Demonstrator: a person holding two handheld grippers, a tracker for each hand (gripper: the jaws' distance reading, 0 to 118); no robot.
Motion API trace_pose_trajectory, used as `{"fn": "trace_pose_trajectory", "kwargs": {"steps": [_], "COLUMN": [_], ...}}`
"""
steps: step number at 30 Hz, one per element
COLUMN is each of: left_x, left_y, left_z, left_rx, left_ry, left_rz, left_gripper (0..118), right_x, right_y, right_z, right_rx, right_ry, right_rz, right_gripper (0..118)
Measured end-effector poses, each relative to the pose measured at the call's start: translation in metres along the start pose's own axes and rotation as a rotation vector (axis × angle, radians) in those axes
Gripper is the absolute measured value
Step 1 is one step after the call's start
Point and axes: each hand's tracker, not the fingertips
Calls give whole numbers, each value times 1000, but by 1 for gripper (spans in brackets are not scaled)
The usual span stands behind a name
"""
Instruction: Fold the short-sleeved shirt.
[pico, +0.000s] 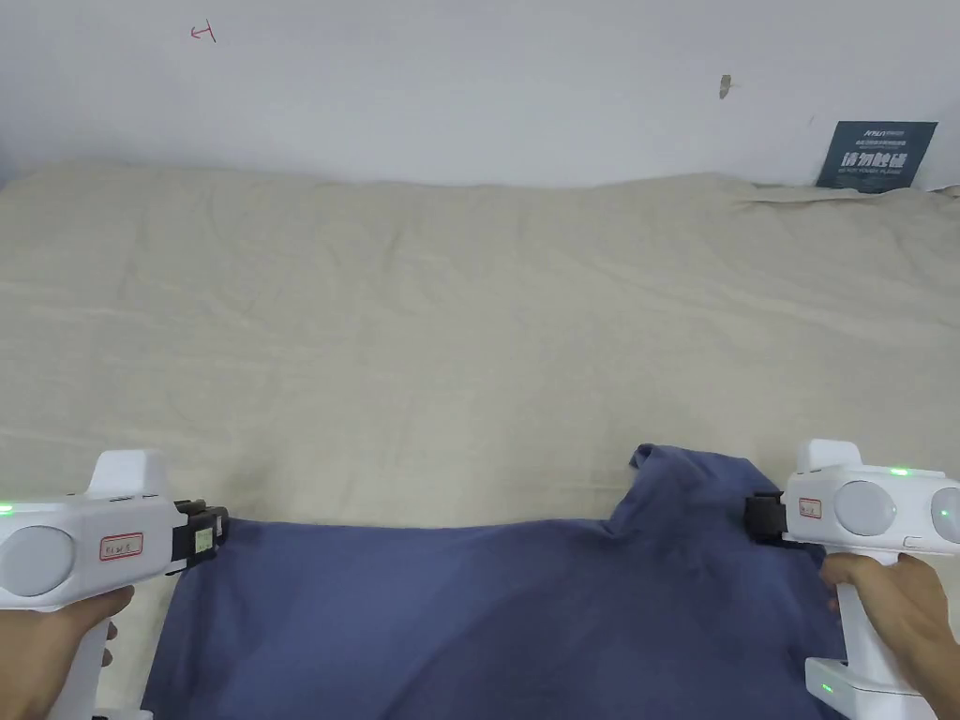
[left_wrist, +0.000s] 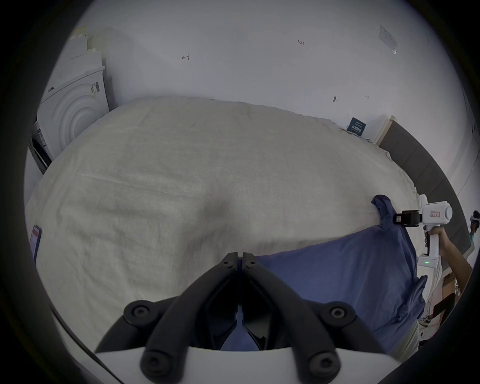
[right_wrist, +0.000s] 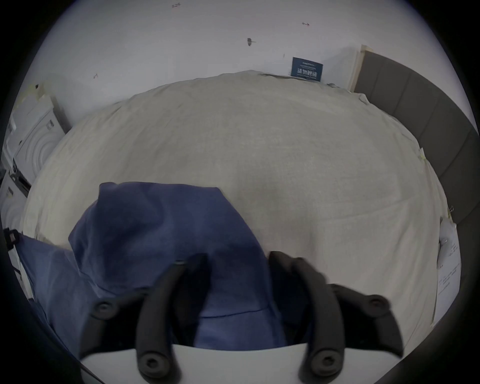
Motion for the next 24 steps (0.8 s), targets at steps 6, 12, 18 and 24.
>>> {"fn": "trace_pose_trajectory", "kwargs": {"steps": [6,12,18,24], "left_x": [0,-1,-5,-16], "left_y": [-5,-10,-22,-43], "left_z": [3,19,51,94], "left_rx": [1,24,58,90], "left_ry": [8,19,26,33], "left_rz": [13,36,72,90], "left_gripper": [0,0,0,0], "right_x": [-10,3,25,51], "right_y": [-1,-8,-35,-82], "right_z": [30,100,184,252], "right_rx": [56,183,298,362], "right_ry": [7,107,222,286], "right_rz": [71,33,-19,-70], "right_gripper": [2,2,2,2]}}
